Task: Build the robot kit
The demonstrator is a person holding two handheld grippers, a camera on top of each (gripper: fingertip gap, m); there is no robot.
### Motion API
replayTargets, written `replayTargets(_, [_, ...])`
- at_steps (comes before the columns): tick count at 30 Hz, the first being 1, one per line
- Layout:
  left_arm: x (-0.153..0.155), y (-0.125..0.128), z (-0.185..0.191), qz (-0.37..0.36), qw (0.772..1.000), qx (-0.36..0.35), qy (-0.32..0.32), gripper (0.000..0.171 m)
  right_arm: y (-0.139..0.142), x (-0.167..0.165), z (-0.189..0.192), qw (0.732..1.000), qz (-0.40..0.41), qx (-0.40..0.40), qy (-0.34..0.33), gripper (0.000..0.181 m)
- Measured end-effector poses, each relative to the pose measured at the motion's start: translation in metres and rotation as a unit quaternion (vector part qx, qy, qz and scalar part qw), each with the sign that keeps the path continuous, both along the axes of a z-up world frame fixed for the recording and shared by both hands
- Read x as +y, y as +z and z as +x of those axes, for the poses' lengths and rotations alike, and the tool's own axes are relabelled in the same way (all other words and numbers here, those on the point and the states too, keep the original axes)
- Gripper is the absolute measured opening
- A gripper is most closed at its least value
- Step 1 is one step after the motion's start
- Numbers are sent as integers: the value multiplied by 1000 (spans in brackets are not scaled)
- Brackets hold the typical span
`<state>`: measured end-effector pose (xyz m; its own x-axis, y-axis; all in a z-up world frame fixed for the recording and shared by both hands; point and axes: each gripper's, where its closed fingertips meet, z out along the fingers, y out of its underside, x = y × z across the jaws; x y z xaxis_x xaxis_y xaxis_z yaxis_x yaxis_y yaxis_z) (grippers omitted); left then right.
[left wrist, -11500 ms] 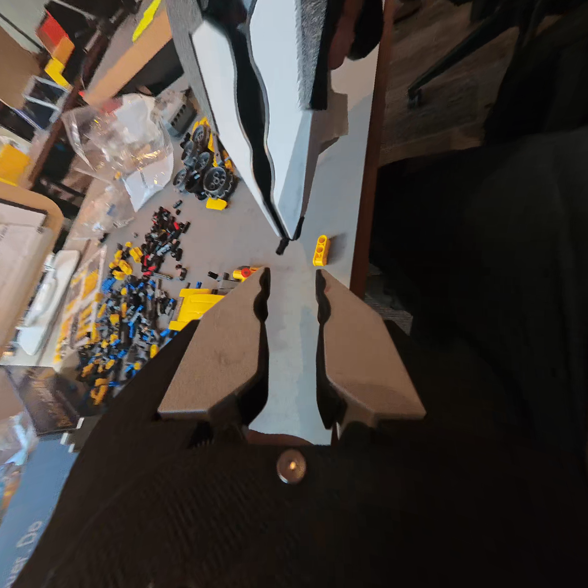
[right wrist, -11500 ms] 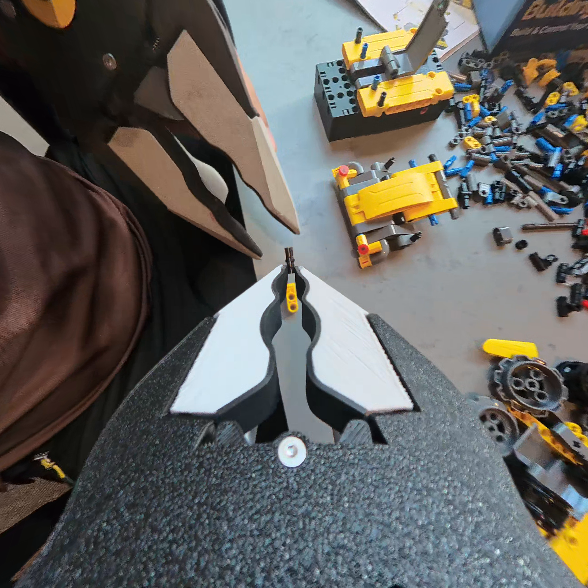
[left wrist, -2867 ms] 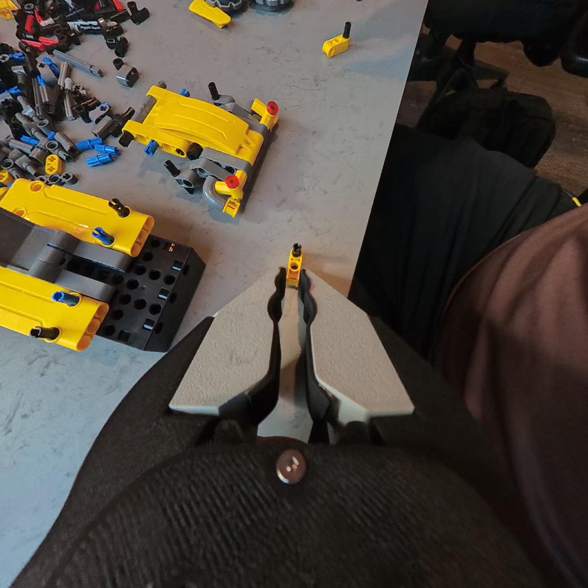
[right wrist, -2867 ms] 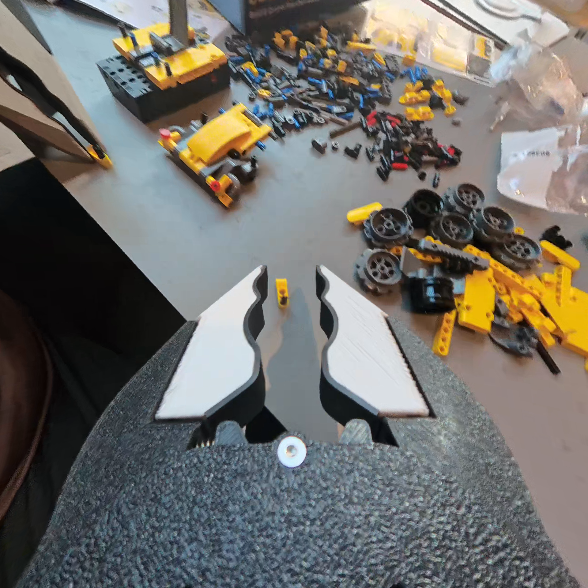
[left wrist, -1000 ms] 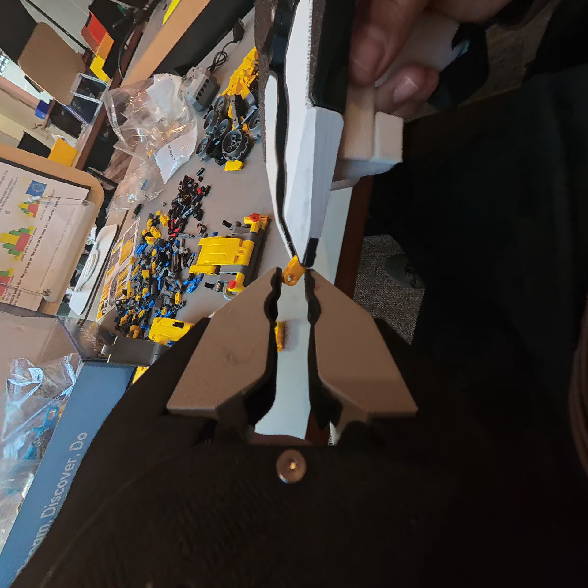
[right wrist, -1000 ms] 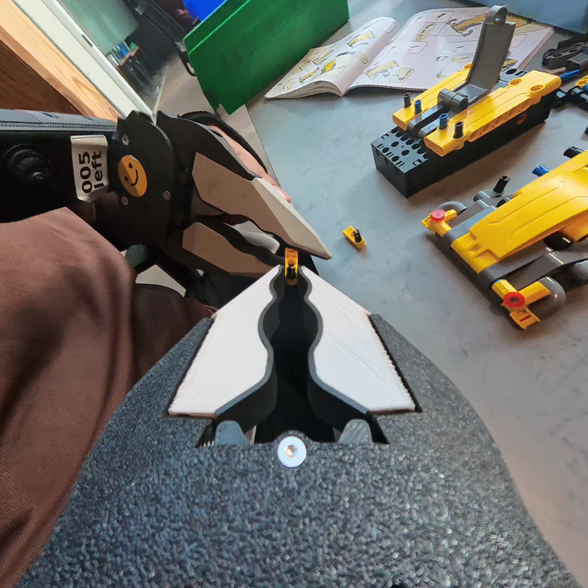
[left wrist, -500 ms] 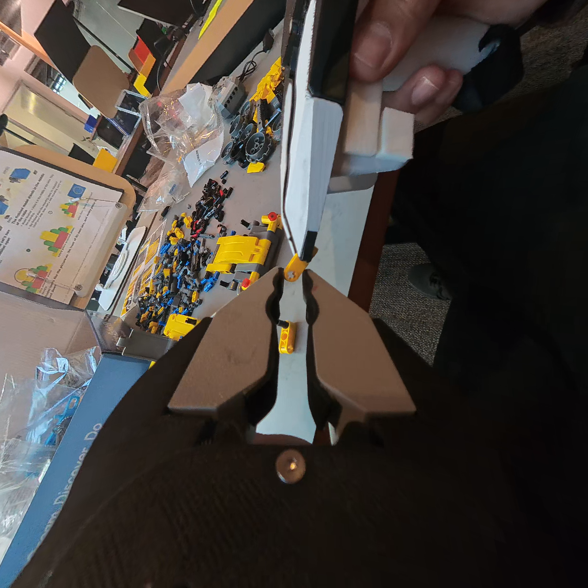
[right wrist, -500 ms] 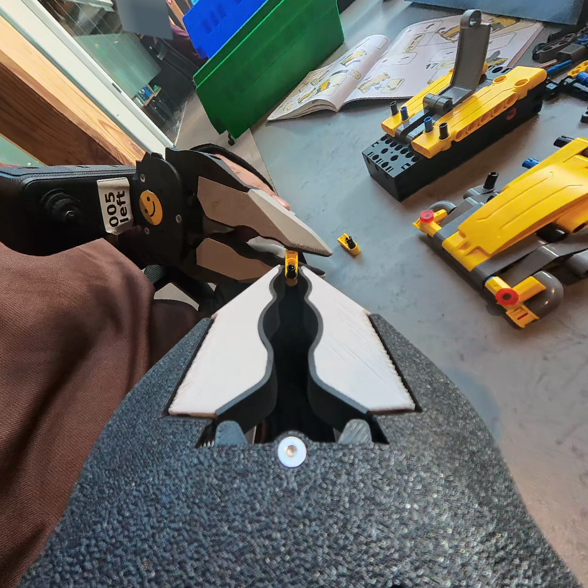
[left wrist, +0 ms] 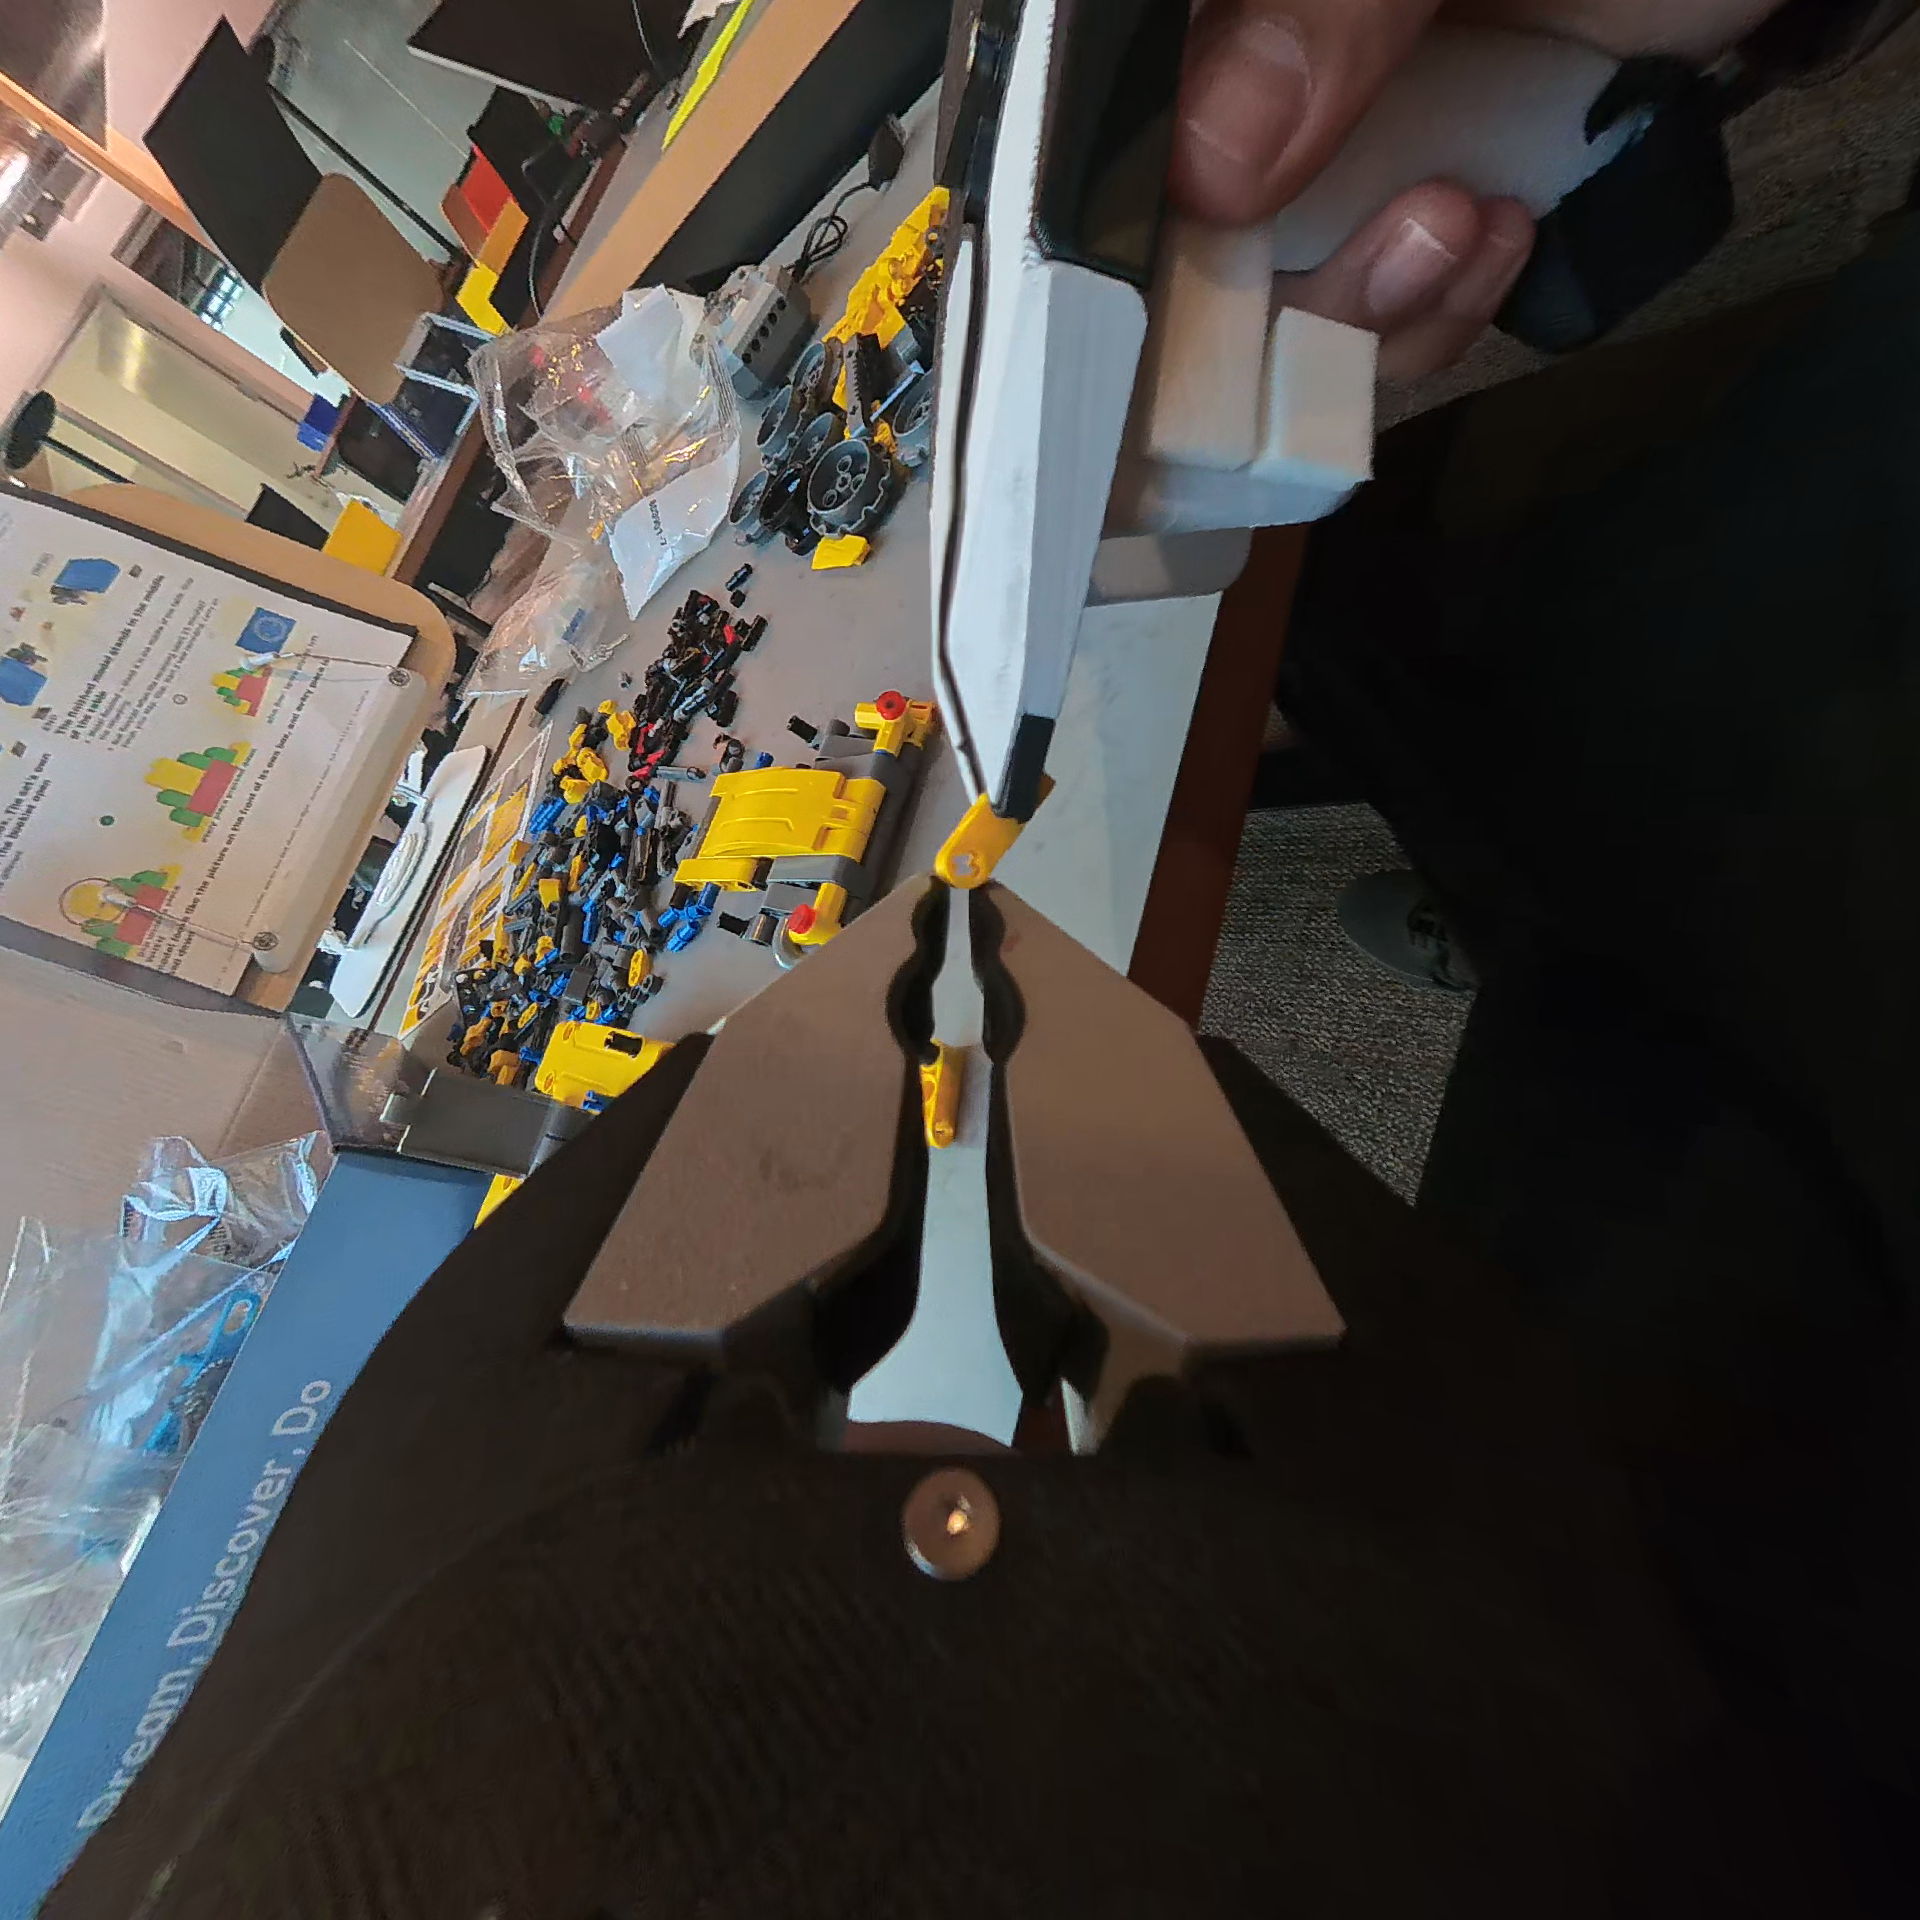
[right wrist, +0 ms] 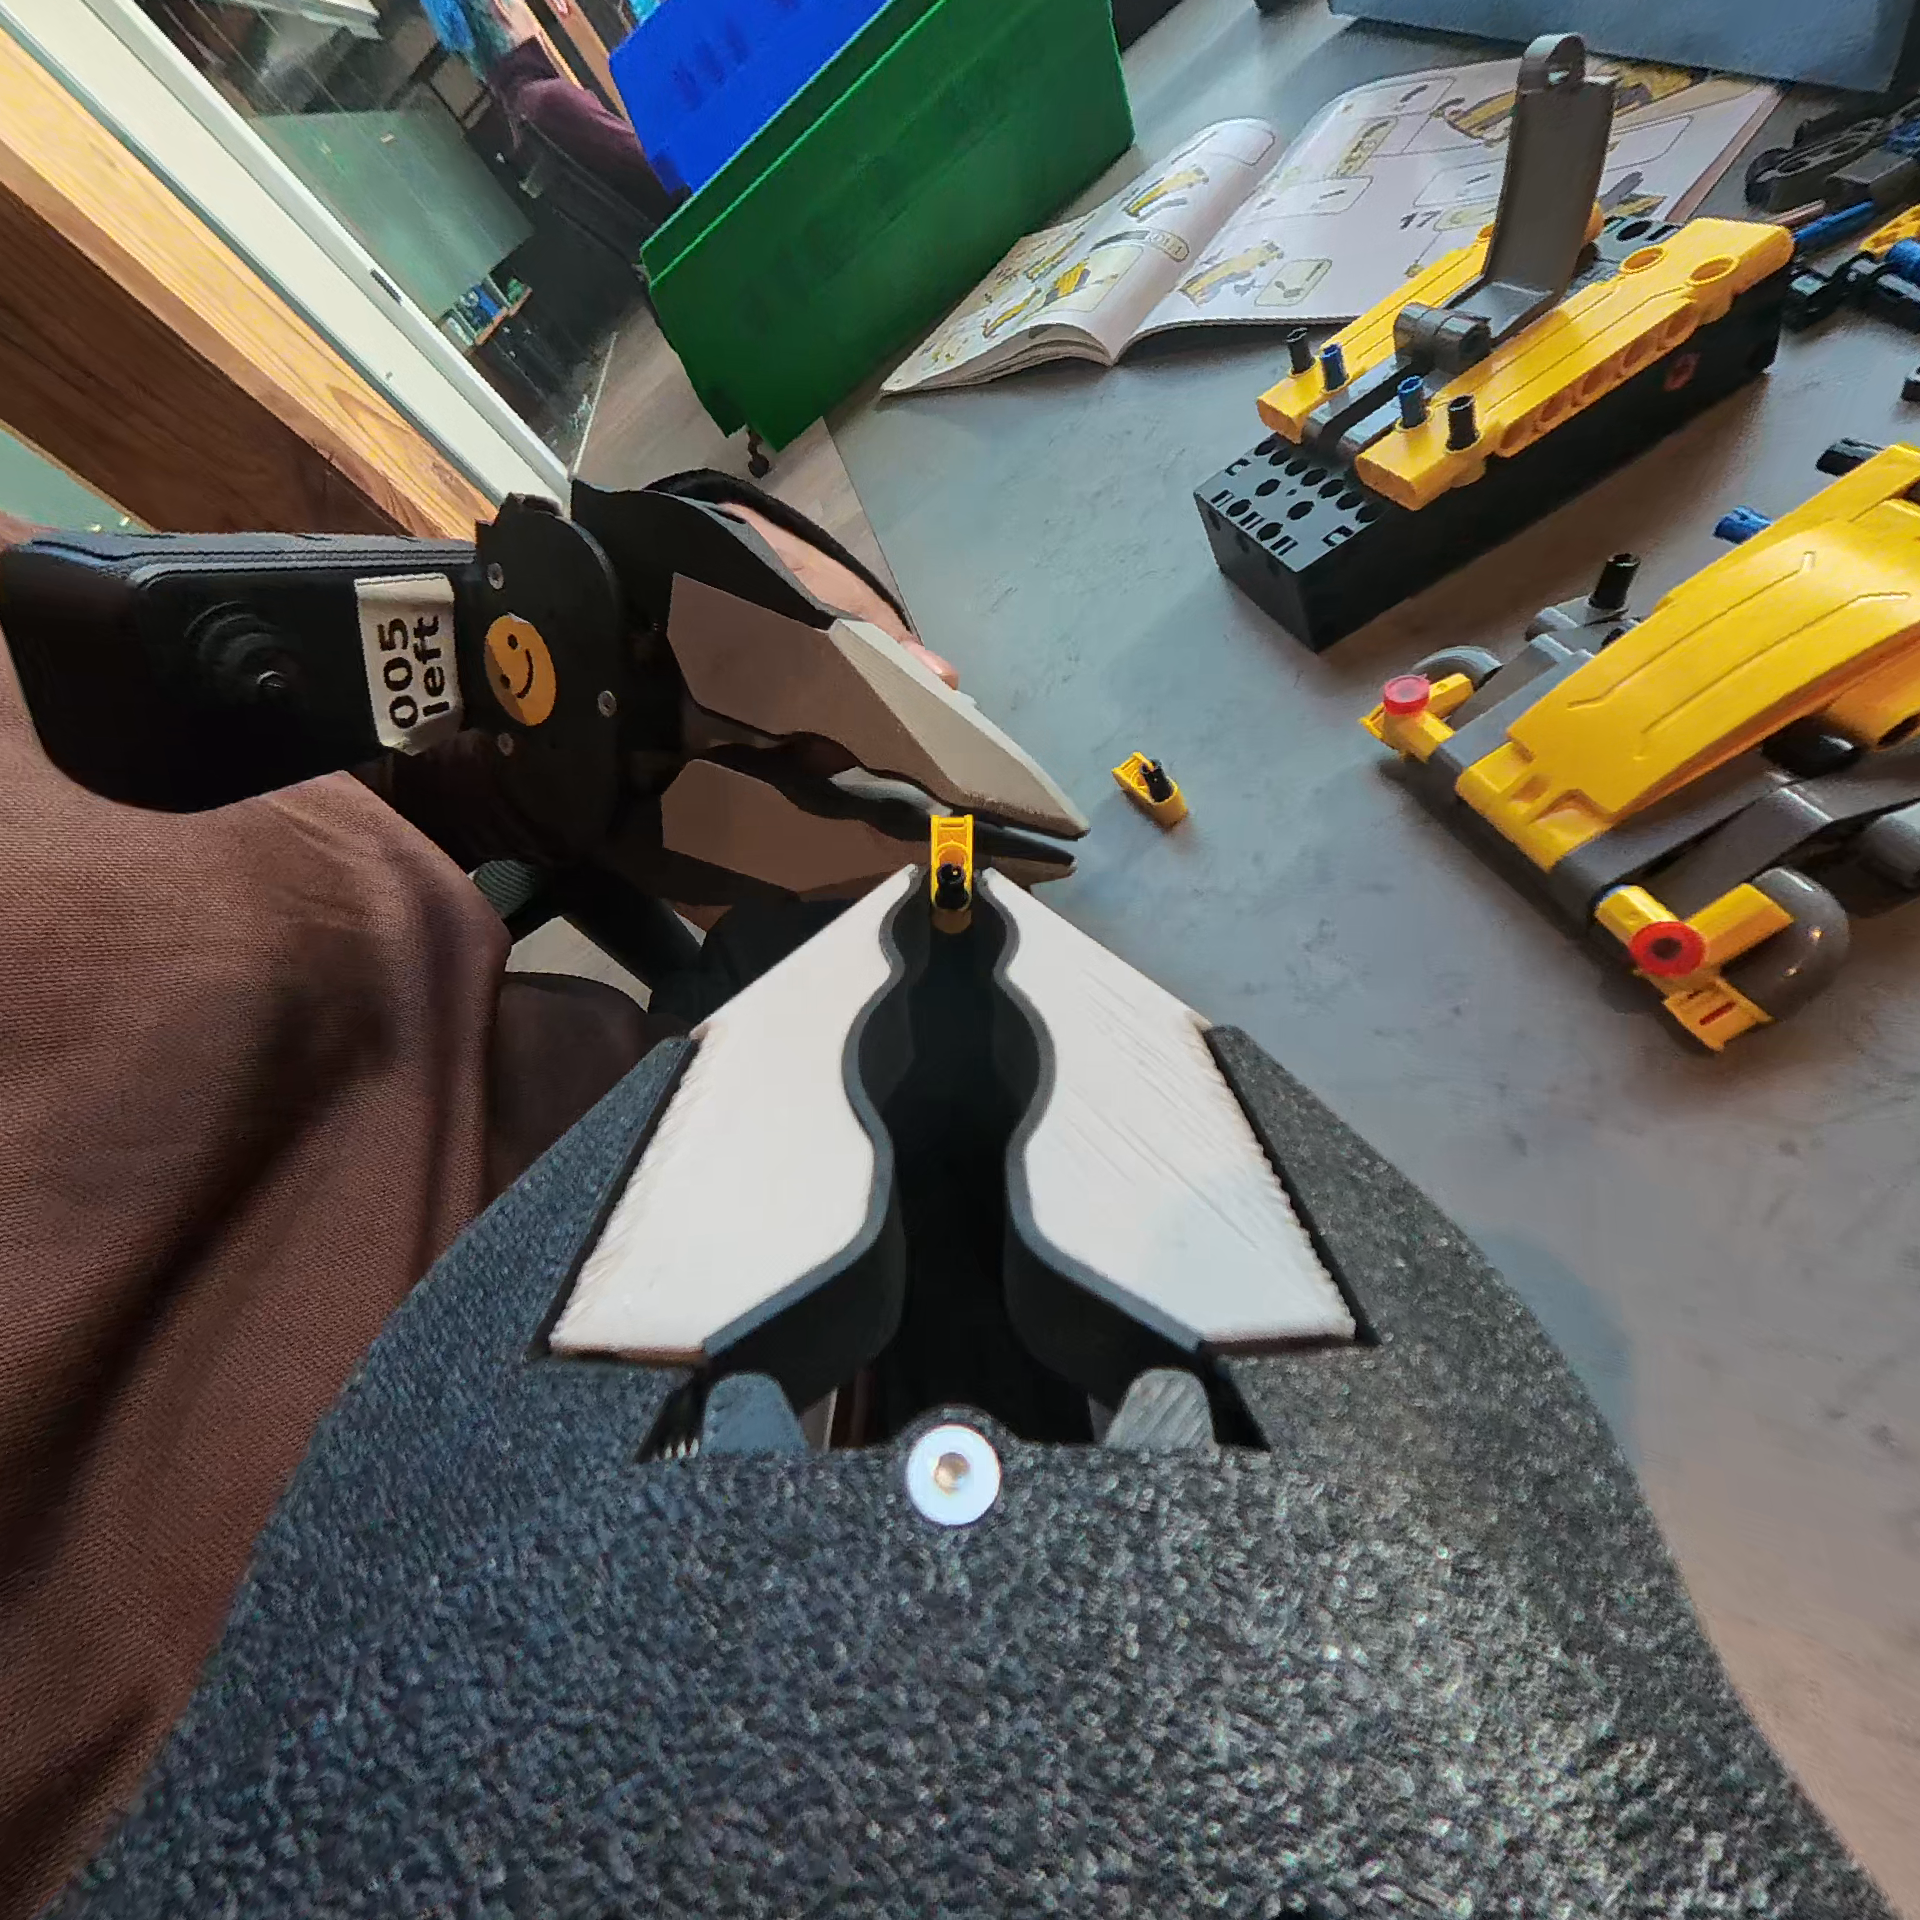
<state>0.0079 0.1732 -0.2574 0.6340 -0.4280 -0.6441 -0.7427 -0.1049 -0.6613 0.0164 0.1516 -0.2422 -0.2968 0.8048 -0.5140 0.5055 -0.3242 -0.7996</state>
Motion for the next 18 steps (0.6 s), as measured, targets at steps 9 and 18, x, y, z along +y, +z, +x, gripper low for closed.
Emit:
replayTargets(9, [-1, 2, 2, 10, 1000, 1, -4, 4, -2, 2, 0, 1000, -6, -5, -6, 4])
replayTargets(18, [-6, 3, 4, 28, 999, 31, -22, 7, -5, -1, -1, 1000, -11, -14, -1, 4])
